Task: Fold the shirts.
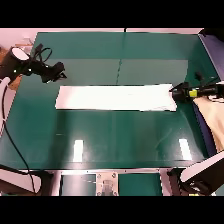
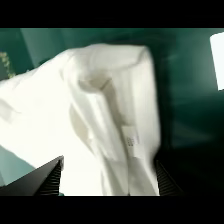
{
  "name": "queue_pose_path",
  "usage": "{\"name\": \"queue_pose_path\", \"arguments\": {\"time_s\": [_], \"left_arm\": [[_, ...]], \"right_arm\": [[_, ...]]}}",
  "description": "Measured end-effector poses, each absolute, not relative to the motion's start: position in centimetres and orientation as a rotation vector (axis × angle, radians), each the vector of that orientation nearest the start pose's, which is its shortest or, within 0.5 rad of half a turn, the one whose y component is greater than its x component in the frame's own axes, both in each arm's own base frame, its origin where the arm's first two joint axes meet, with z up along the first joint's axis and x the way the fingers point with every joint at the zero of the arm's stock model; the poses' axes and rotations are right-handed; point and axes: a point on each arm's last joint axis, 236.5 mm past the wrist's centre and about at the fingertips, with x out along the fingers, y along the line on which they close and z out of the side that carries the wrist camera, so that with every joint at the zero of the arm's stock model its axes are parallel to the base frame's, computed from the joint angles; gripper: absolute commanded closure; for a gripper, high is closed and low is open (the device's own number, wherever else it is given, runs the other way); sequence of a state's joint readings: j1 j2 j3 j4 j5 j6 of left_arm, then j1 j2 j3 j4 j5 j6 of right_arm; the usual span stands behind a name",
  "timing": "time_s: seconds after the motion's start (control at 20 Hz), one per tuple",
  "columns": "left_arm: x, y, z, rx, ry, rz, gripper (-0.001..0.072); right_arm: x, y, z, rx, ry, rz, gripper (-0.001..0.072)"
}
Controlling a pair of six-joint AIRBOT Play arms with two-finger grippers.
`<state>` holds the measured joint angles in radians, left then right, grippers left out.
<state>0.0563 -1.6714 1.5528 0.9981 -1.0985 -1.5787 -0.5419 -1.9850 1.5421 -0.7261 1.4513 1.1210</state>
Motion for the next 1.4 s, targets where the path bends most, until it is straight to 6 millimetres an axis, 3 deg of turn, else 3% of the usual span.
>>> {"name": "queue_pose_path", "arguments": {"time_s": [0.05,0.1,0.15,0.2,0.3,0.55,0.8,0.95,1.2,1.4], "left_arm": [[50.4,-9.6,1.7,-0.565,1.174,-0.258,0.0688],[50.2,-10.7,1.8,-0.554,1.177,-0.285,0.0688],[49.9,-12.1,1.9,-0.538,1.181,-0.316,0.0688],[49.8,-13.4,1.9,-0.523,1.180,-0.341,0.0688],[49.7,-16.4,1.9,-0.490,1.164,-0.388,0.0688],[49.2,-25.7,-0.8,-0.406,1.134,-0.499,0.0689],[48.0,-35.4,-5.2,-0.386,1.127,-0.596,0.0688],[47.3,-39.7,-6.8,-0.391,1.137,-0.642,0.0689],[45.8,-43.8,-8.3,-0.423,1.175,-0.686,0.0688],[46.2,-44.1,-6.4,-0.419,1.178,-0.737,0.0688]], "right_arm": [[44.8,-5.4,-9.1,0.887,1.344,0.439,0.0210],[45.0,-4.4,-9.5,0.856,1.357,0.457,0.0431],[45.3,-3.6,-9.7,0.829,1.368,0.472,0.0533],[45.6,-3.0,-9.7,0.782,1.374,0.483,0.0692],[46.7,-1.7,-8.7,0.738,1.363,0.520,0.0698],[47.5,0.3,-2.3,0.677,1.350,0.608,0.0699],[45.7,2.7,5.4,0.597,1.338,0.658,0.0698],[44.1,4.1,9.2,0.548,1.324,0.680,0.0698],[42.6,5.5,13.6,0.490,1.264,0.700,0.0698],[42.4,6.1,14.5,0.467,1.247,0.699,0.0698]]}}
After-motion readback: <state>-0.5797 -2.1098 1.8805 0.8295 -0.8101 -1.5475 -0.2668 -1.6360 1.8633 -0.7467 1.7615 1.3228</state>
